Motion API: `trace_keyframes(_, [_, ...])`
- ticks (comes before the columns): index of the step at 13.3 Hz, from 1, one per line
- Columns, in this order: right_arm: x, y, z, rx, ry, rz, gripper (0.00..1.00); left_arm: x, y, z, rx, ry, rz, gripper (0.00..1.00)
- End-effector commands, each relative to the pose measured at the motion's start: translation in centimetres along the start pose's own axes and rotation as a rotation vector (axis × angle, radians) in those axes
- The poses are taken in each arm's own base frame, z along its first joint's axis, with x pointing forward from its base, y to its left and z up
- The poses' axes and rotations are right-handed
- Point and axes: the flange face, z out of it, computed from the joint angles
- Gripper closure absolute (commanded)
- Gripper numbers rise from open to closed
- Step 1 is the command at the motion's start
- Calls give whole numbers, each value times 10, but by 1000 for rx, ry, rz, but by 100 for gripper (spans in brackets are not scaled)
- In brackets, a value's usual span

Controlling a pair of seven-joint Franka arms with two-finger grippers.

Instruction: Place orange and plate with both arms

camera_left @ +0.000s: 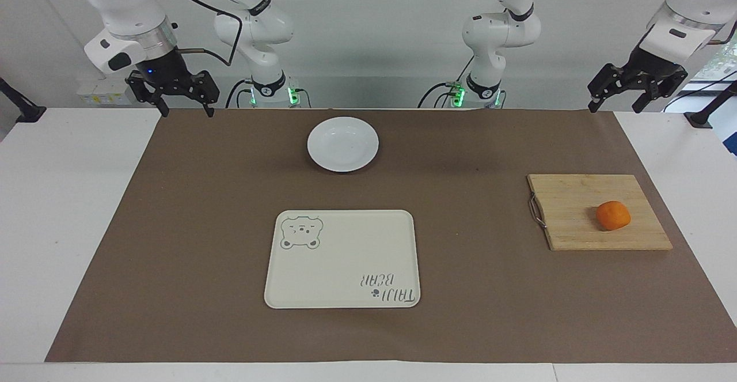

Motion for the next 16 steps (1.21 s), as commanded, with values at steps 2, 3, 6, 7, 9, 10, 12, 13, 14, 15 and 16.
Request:
trace_keyframes(2, [-6, 2, -2, 20, -7, -17, 0, -6, 1, -4, 17, -7, -6, 0])
trace_keyframes(3, [-6, 2, -2, 20, -7, -17, 0, -6, 0, -4, 18, -3, -7, 0])
trace_keyframes(6, [-6, 2, -2, 20, -5, -16, 0, -5, 0, -5, 18, 2, -7, 0])
trace_keyframes(7, [-7, 2, -2, 20, -8, -16, 0, -6, 1, -4, 18, -3, -5, 0])
trace_keyframes(9, [-6, 2, -2, 20, -7, -16, 0, -6, 2, -4, 18, -3, -4, 0])
trace_keyframes(10, [-6, 2, -2, 20, -7, -17, 0, -6, 0, -5, 17, -6, -7, 0])
trace_keyframes(12, [-6, 2, -2, 20, -5, -17, 0, -9, -6, -3, 16, -23, -19, 0])
trace_keyframes(13, [-6, 2, -2, 20, -7, -16, 0, -9, -9, -5, 16, -15, -24, 0])
trace_keyframes(14, [-6, 2, -2, 20, -7, -17, 0, -9, -9, -4, 16, -18, -26, 0])
trace_keyframes(15, [-6, 2, -2, 20, -7, -16, 0, -9, -7, -4, 16, -16, -21, 0])
trace_keyframes(16, [-6, 2, -2, 20, -7, -16, 0, -9, -6, -4, 16, -16, -19, 0])
